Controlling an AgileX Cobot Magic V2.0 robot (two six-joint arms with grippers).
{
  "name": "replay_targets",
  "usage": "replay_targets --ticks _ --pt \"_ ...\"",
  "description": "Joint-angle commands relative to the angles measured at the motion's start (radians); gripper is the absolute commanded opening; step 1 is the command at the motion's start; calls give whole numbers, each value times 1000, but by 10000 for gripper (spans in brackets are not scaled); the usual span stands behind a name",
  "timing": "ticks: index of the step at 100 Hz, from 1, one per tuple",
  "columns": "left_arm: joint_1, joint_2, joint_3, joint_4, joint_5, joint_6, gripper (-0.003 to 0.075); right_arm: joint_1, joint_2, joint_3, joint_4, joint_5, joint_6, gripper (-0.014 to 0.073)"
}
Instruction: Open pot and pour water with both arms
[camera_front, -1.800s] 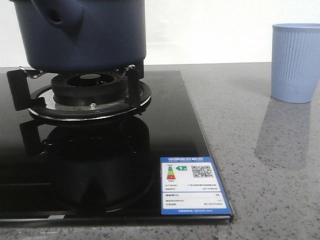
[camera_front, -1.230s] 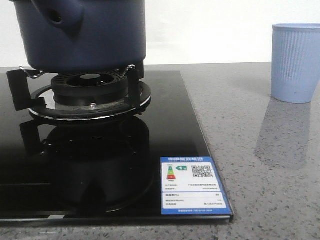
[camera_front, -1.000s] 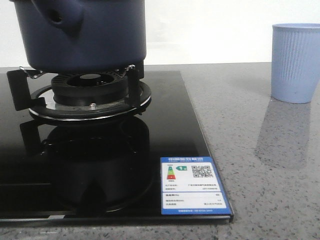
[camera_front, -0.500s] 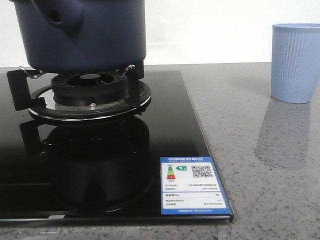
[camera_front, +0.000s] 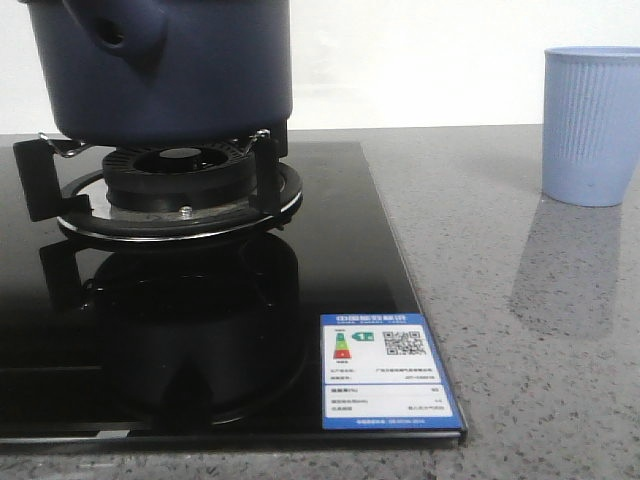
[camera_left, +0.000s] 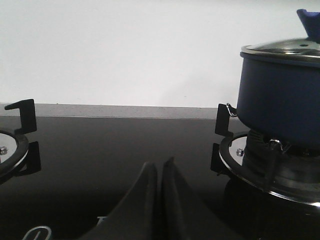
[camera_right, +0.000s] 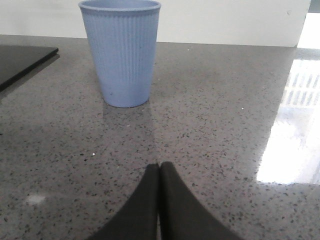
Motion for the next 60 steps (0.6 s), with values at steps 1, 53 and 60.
replay_targets --ticks 1,53,60 --pt "1 -24 14 -5 -80 -5 -16 1 -23 17 15 -89 -1 -61" --pt "1 -24 14 -217 -80 -5 -16 1 -23 17 227 -134 -1 -61" --pt "1 -24 14 -308 -80 -5 -16 1 -23 17 293 -148 -1 -61"
